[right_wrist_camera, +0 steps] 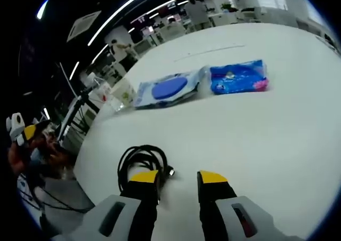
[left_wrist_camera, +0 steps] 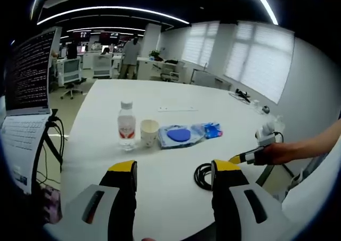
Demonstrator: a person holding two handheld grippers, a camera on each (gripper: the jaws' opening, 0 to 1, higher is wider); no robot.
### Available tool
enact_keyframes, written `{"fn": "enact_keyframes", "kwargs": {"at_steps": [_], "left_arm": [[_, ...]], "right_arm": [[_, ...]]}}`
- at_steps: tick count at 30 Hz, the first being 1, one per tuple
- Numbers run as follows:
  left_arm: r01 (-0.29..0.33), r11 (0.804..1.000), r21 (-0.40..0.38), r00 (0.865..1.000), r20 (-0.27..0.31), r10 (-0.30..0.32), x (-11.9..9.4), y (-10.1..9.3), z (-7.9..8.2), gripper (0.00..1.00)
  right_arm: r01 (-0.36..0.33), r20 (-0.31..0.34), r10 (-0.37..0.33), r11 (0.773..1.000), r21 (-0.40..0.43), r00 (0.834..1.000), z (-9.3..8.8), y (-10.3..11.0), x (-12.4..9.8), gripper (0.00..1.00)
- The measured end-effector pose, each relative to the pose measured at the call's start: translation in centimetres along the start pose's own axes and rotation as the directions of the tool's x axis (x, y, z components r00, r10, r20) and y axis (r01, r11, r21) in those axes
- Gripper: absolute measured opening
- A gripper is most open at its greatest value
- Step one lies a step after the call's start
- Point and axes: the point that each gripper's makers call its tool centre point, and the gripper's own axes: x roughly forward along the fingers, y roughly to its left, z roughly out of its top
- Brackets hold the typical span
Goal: Arrange the tabletop items into an orderly group along one side of the table until the central work area is clear of visible clutter.
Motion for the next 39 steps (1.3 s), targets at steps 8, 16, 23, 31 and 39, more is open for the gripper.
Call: {"fn": "enact_keyframes", "kwargs": {"at_steps": [8,16,23,31,39], "left_arm": [[-0.017,1.0,0.003,1.0,-0.004,0.017,-0.8,0.4,0.1,0.56],[-0.035,0.999,-0.008,0.999,0.001,0.035,-1.4,0.7,-0.4,0.56],[-0.05,0.999,-0.014,0.999,-0.005,0.05,-2.2,1.0,-0.8,0.56],[-0.072,0.997,-0.022,0.997,-0.003,0.072,-2.5,1.4,-0.8,0.56],[-0.079,0.997,-0.02,0.997,0.003,0.079,-2.5,1.7,-0.4,0.55]], "right_arm": [[-0.04,-0.041,0.036,0.994,-0.097,0.998,-0.1,3.1,1.8,0.28],[-0.077,-0.157,0.027,0.943,-0.323,0.987,-1.0,4.3,3.4,0.31],[-0.092,-0.218,-0.013,0.88,-0.466,0.976,-1.0,4.6,4.9,0.32],[-0.102,-0.259,-0.06,0.817,-0.567,0.964,-1.6,4.5,5.9,0.31],[-0.06,-0.247,-0.108,0.807,-0.587,0.963,-1.2,3.5,5.9,0.19]]}}
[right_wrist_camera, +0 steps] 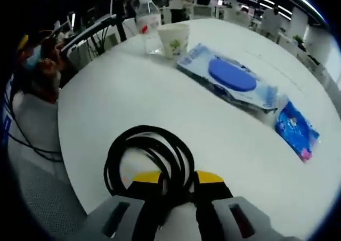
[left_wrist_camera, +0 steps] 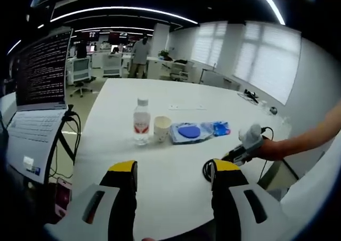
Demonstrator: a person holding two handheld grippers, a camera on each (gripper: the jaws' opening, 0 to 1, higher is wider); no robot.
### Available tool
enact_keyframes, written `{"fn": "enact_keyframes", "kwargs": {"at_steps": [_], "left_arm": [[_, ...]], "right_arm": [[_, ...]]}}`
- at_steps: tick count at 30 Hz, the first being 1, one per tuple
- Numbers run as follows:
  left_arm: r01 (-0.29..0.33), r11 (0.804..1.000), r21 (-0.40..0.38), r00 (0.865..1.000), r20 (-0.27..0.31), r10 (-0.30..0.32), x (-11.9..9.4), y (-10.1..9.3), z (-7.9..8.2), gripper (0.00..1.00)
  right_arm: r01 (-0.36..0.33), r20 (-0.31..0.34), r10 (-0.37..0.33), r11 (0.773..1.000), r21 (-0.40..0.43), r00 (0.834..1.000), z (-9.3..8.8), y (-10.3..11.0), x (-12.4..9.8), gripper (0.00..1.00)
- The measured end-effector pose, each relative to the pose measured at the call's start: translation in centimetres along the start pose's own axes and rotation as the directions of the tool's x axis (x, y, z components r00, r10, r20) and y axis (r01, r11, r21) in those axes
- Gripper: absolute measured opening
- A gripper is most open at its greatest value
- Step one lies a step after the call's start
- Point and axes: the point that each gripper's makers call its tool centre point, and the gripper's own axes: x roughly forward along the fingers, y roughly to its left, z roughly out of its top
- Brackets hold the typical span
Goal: Arrange the tabletop items into an orderly group along one side of the table until the central work area is clear of visible clutter.
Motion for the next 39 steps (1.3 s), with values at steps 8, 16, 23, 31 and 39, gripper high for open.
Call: {"fn": "enact_keyframes", "kwargs": {"at_steps": [8,16,23,31,39], "left_arm": [[0.001,1.0,0.003,1.0,0.002,-0.001,-0.1,-0.3,0.4,0.55],[0.008,1.0,0.006,1.0,-0.001,-0.008,0.1,-0.2,0.5,0.55],[0.027,1.0,0.013,1.0,-0.009,-0.027,0.7,-0.7,0.5,0.55],[0.042,0.999,0.019,0.999,-0.01,-0.042,1.4,-1.2,0.6,0.55],[0.056,0.998,0.023,0.998,-0.013,-0.056,2.0,-2.2,0.7,0.55]], "right_arm": [[0.034,-0.021,-0.033,0.999,0.025,0.999,-0.6,-0.3,-0.4,0.06],[0.044,0.002,-0.044,0.995,0.091,0.999,-1.2,-0.6,-1.3,0.04],[0.051,0.049,-0.061,0.981,0.185,0.997,-1.7,-1.2,-2.7,0.04],[0.061,0.08,-0.085,0.964,0.258,0.993,-2.8,-2.1,-4.1,0.04],[0.074,0.11,-0.119,0.936,0.345,0.987,-3.6,-3.4,-5.7,0.03]]}}
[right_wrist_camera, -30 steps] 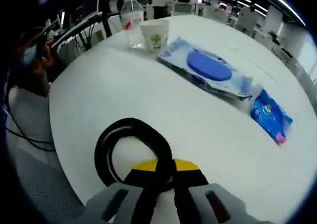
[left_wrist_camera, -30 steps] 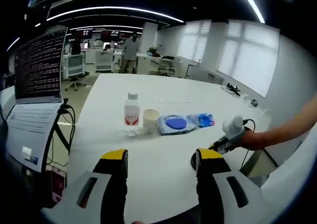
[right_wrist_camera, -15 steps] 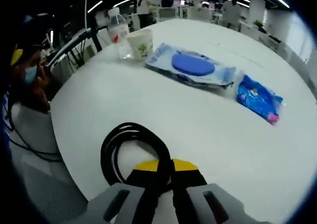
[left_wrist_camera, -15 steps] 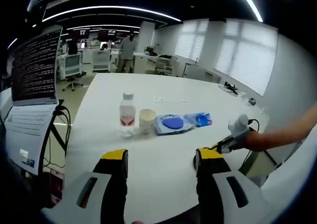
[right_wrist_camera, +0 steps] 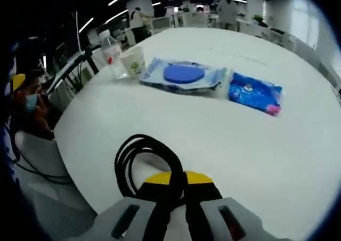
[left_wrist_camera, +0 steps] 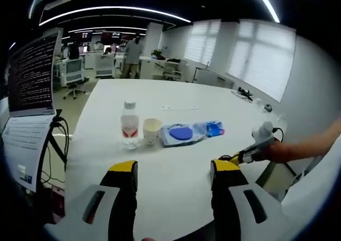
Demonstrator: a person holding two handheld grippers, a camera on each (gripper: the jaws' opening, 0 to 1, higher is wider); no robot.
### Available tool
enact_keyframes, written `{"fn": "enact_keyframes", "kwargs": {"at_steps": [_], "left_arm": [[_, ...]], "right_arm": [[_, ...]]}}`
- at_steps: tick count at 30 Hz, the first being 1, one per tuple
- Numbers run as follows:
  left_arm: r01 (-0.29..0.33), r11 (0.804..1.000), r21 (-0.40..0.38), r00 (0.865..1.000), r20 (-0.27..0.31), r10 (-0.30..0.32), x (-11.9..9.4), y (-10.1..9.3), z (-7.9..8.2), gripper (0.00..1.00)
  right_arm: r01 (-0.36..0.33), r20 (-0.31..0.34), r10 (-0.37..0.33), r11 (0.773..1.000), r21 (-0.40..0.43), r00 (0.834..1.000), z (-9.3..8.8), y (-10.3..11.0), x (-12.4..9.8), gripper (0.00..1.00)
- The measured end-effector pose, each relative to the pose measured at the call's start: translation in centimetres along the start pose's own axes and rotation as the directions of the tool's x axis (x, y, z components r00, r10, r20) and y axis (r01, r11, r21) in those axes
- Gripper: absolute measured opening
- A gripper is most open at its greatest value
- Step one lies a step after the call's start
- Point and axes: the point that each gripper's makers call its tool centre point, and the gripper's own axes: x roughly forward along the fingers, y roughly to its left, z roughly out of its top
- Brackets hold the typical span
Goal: Arrange the tabletop items into an orderly group along one side of the table until the central work area is clear of visible clutter.
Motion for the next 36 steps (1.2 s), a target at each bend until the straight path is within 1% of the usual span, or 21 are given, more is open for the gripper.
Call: {"fn": "enact_keyframes", "kwargs": {"at_steps": [2,8,10,11,14,18,21,23,24,26,28,29,30,32,33,34,35,36], "left_arm": [[0.004,1.0,0.003,1.0,-0.001,-0.004,0.2,-0.3,0.1,0.55],[0.016,1.0,0.013,1.0,0.001,-0.016,0.9,-0.6,0.6,0.55],[0.019,1.0,0.012,1.0,0.004,-0.019,0.9,-0.8,0.7,0.55],[0.019,1.0,0.013,1.0,0.005,-0.02,0.9,-0.9,0.8,0.55],[0.023,1.0,0.017,1.0,0.004,-0.024,1.1,-0.8,0.7,0.55],[0.027,0.999,0.02,1.0,0.002,-0.027,1.1,-0.8,0.6,0.55],[0.024,1.0,0.013,1.0,0.004,-0.024,0.9,-0.5,0.3,0.55],[0.022,1.0,0.01,1.0,0.003,-0.022,0.7,-0.6,0.1,0.55],[0.02,1.0,0.007,1.0,0.004,-0.02,0.6,-0.6,0.0,0.55],[0.02,1.0,0.001,1.0,-0.001,-0.02,0.5,-0.7,-0.2,0.55],[0.017,1.0,0.004,1.0,-0.011,-0.017,0.4,-0.7,-0.5,0.55],[0.017,1.0,0.003,1.0,-0.013,-0.017,0.3,-0.6,-0.6,0.55],[0.014,1.0,0.002,1.0,-0.014,-0.014,0.2,-0.5,-0.7,0.55],[0.007,1.0,0.0,1.0,-0.015,-0.007,0.0,-0.3,-0.8,0.55],[0.004,1.0,-0.002,1.0,-0.015,-0.004,0.0,-0.2,-0.8,0.55],[0.001,1.0,-0.004,1.0,-0.014,-0.001,-0.2,0.2,-0.9,0.55],[-0.002,1.0,-0.005,1.0,-0.013,0.002,-0.3,0.4,-0.9,0.55],[-0.005,1.0,-0.006,1.0,-0.012,0.005,-0.3,0.4,-0.8,0.55]], "right_arm": [[0.006,0.01,-0.006,1.0,0.023,1.0,0.0,-0.2,-0.7,0.03],[0.028,0.027,-0.03,0.997,0.071,0.999,0.2,-2.1,-0.9,0.03],[0.035,0.045,-0.041,0.991,0.128,0.998,0.3,-2.4,-1.2,0.03],[0.042,0.054,-0.051,0.987,0.154,0.997,0.4,-3.0,-1.4,0.03],[0.053,0.068,-0.066,0.981,0.186,0.995,0.6,-4.1,-1.7,0.03],[0.066,0.075,-0.083,0.977,0.205,0.994,0.6,-5.0,-2.0,0.03],[0.074,0.087,-0.099,0.964,0.256,0.991,0.6,-5.5,-2.2,0.03],[0.07,0.103,-0.108,0.944,0.324,0.989,0.7,-5.8,-2.3,0.03],[0.061,0.113,-0.11,0.926,0.373,0.988,0.7,-5.9,-2.4,0.03],[0.061,0.118,-0.121,0.904,0.422,0.986,0.5,-6.6,-2.2,0.03],[0.073,0.107,-0.136,0.885,0.46,0.985,0.1,-7.2,-1.8,0.03],[0.071,0.108,-0.138,0.878,0.474,0.985,0.2,-7.1,-1.9,0.03],[0.066,0.114,-0.143,0.858,0.509,0.983,0.4,-7.2,-1.8,0.04],[0.06,0.12,-0.148,0.838,0.543,0.982,0.6,-7.4,-1.6,0.04],[0.05,0.129,-0.148,0.823,0.566,0.981,1.0,-7.9,-1.2,0.04],[0.048,0.131,-0.151,0.814,0.579,0.98,1.2,-8.2,-1.0,0.04],[0.048,0.132,-0.153,0.811,0.584,0.979,1.3,-8.2,-0.9,0.04],[0.047,0.135,-0.158,0.801,0.597,0.978,1.4,-8.0,-0.8,0.04]]}}
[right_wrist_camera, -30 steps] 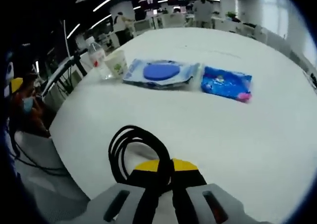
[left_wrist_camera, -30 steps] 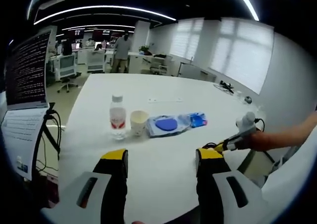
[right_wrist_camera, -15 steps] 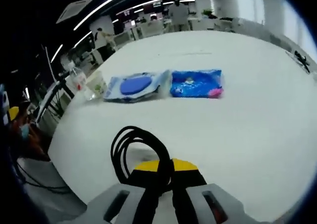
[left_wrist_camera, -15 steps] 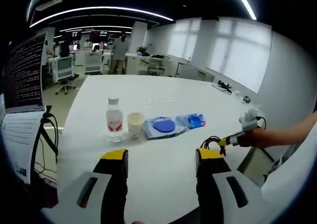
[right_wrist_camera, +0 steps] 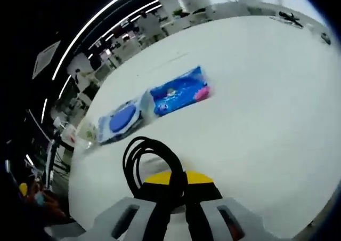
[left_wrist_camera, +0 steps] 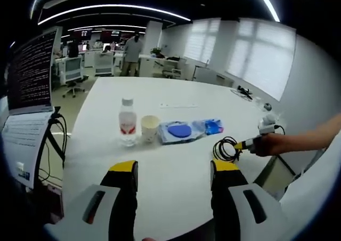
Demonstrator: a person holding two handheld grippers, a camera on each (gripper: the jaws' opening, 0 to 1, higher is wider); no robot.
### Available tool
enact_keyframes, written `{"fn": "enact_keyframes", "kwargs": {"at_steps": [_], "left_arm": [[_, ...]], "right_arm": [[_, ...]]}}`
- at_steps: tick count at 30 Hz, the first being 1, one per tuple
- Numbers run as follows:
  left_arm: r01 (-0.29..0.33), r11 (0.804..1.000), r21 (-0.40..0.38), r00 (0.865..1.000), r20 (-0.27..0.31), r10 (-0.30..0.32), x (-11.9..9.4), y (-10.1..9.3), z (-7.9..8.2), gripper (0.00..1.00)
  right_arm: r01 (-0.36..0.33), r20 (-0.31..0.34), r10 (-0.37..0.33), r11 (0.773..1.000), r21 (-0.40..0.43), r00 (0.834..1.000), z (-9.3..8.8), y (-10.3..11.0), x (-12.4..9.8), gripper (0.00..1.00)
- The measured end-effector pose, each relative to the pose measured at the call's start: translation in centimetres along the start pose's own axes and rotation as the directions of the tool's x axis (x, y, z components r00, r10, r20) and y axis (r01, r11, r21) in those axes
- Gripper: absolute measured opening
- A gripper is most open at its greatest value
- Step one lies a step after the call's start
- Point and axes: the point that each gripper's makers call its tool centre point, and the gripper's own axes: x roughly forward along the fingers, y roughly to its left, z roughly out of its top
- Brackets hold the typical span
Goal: Arrange the tabletop items into an orderly group along one side of the table until the central work area is clear of visible clutter.
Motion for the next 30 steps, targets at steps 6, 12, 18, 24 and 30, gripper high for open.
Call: {"fn": "enact_keyframes", "kwargs": {"at_steps": [6,12,18,24,30], "left_arm": [[-0.012,1.0,0.0,1.0,0.009,0.012,-0.2,-0.1,0.3,0.54],[-0.026,0.999,-0.019,1.0,0.009,0.026,-0.9,0.0,-0.2,0.55],[-0.043,0.998,-0.036,0.999,0.01,0.043,-1.4,0.3,-0.5,0.54],[-0.049,0.998,-0.042,0.999,0.011,0.05,-1.5,0.5,-0.7,0.55],[-0.053,0.998,-0.042,0.998,0.014,0.054,-1.5,0.8,-0.5,0.55]], "right_arm": [[0.028,0.006,-0.028,0.998,0.06,1.0,1.0,-0.2,0.9,0.04],[0.044,0.001,-0.045,0.993,0.111,0.999,2.4,0.3,2.9,0.04],[0.071,-0.026,-0.068,0.989,0.131,0.997,1.7,0.1,3.2,0.04],[0.083,-0.038,-0.079,0.989,0.125,0.996,1.6,0.1,3.3,0.06],[0.079,-0.023,-0.077,0.991,0.109,0.997,1.7,0.2,2.8,0.06]]}}
